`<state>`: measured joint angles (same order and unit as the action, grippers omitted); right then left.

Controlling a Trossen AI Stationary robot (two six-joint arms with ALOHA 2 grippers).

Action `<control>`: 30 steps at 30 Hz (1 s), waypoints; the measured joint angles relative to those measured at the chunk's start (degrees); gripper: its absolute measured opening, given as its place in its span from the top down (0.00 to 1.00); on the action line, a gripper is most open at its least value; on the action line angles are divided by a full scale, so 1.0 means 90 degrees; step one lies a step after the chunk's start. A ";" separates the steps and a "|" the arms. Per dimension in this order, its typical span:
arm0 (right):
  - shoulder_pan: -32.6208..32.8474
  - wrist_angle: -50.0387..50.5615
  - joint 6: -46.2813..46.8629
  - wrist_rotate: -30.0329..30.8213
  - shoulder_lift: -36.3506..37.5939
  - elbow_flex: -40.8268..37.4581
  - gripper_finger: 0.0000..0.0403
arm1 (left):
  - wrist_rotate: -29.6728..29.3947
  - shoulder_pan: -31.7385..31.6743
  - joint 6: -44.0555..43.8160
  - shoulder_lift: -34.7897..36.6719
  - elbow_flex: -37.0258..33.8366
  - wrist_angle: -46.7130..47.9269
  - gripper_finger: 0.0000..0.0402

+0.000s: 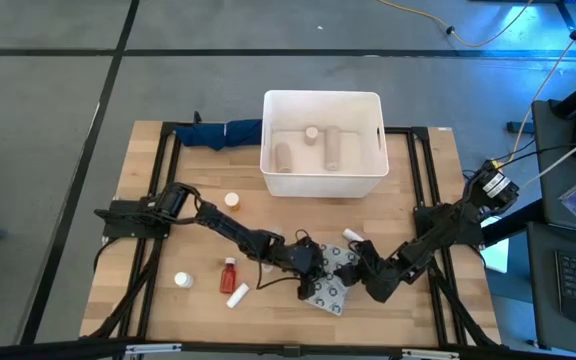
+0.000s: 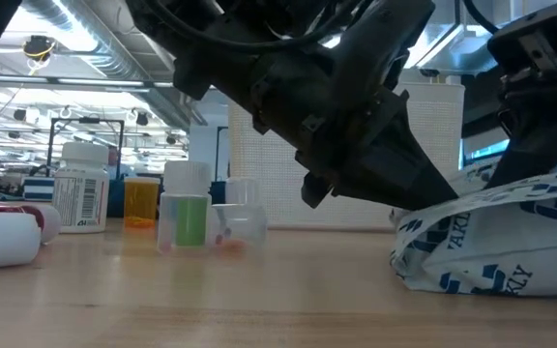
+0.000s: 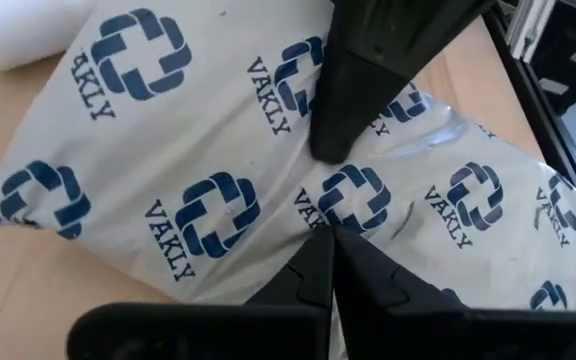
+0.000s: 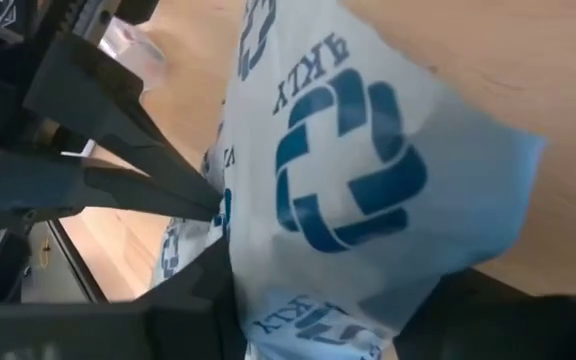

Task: Pick & place medical supplies in basket/bin
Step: Put the white mailer bag into the white bin

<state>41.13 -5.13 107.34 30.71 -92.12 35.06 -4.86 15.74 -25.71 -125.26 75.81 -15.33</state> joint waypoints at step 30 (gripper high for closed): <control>-0.0470 0.1615 -0.5835 0.1041 0.1897 0.2831 0.60 | 0.0715 -0.0505 0.1668 0.5554 0.0000 0.2160 0.72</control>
<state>36.90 9.41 54.82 40.07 -75.05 60.54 1.58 11.20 -10.70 -75.28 75.81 4.12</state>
